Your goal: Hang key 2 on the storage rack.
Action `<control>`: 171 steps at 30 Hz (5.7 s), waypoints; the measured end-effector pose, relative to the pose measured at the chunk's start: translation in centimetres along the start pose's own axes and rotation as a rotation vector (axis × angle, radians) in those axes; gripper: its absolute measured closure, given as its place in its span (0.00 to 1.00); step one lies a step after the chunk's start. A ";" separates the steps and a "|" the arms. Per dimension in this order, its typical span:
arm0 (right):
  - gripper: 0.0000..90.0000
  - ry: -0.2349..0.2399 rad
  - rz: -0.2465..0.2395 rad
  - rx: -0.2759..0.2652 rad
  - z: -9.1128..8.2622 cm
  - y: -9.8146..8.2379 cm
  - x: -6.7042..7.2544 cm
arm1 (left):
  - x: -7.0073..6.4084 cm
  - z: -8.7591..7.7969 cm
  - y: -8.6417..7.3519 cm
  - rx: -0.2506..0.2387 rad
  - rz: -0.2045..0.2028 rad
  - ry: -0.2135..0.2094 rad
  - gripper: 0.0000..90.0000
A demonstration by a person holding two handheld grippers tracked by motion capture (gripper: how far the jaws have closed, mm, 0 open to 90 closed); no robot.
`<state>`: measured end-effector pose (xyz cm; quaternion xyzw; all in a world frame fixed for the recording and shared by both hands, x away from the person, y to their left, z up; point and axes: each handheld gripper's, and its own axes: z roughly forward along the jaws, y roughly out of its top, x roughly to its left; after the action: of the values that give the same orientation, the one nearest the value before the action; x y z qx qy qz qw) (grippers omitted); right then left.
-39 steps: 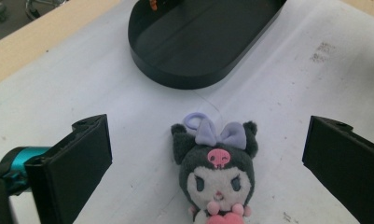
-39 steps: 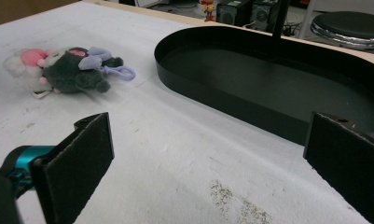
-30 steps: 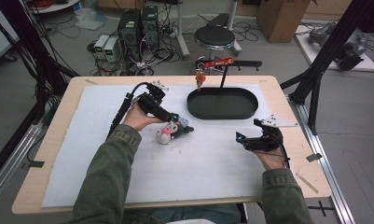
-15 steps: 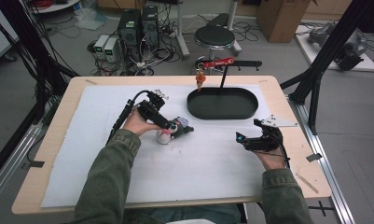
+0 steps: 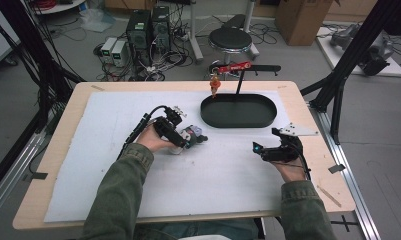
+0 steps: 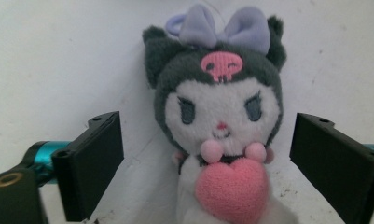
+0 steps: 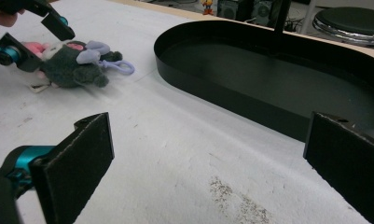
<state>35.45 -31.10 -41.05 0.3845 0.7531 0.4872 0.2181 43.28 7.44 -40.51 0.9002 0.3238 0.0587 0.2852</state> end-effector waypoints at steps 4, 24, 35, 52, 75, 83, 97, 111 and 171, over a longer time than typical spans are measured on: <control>0.01 0.000 -0.009 0.002 0.0 0.0 0.0 | -0.6 0.7 -0.5 0.058 0.036 0.023 0.22; 0.01 -0.001 -0.018 0.001 0.2 0.0 0.0 | -0.5 -2.6 -0.4 0.052 0.046 0.054 0.53; 0.01 0.002 -0.018 0.003 0.2 0.0 0.1 | -0.6 -5.8 1.4 -0.014 0.059 0.099 0.53; 0.01 0.005 -0.016 0.002 0.2 0.0 0.1 | -1.5 -7.6 6.1 -0.057 0.117 0.106 0.53; 0.01 0.010 -0.009 -0.001 0.2 0.0 0.0 | -3.0 -7.8 13.4 -0.091 0.135 0.082 0.53; 0.01 0.003 -0.023 -0.002 0.2 0.0 0.0 | -1.9 -6.3 16.1 -0.085 0.096 0.108 0.53; 0.01 0.002 -0.012 0.000 0.2 0.0 -0.1 | -1.8 -5.2 21.2 -0.097 0.054 0.093 0.53; 0.01 0.002 -0.011 -0.002 0.2 0.0 -0.2 | -1.4 -4.2 22.3 -0.128 0.023 0.100 0.53; 0.01 0.008 -0.026 0.013 0.4 -0.1 0.0 | 0.3 -8.1 12.5 -0.322 -0.003 0.012 0.02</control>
<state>35.68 -30.92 -41.28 0.3742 0.7620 0.4810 0.2189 48.03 3.58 -26.93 0.8419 0.3132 0.1148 0.4241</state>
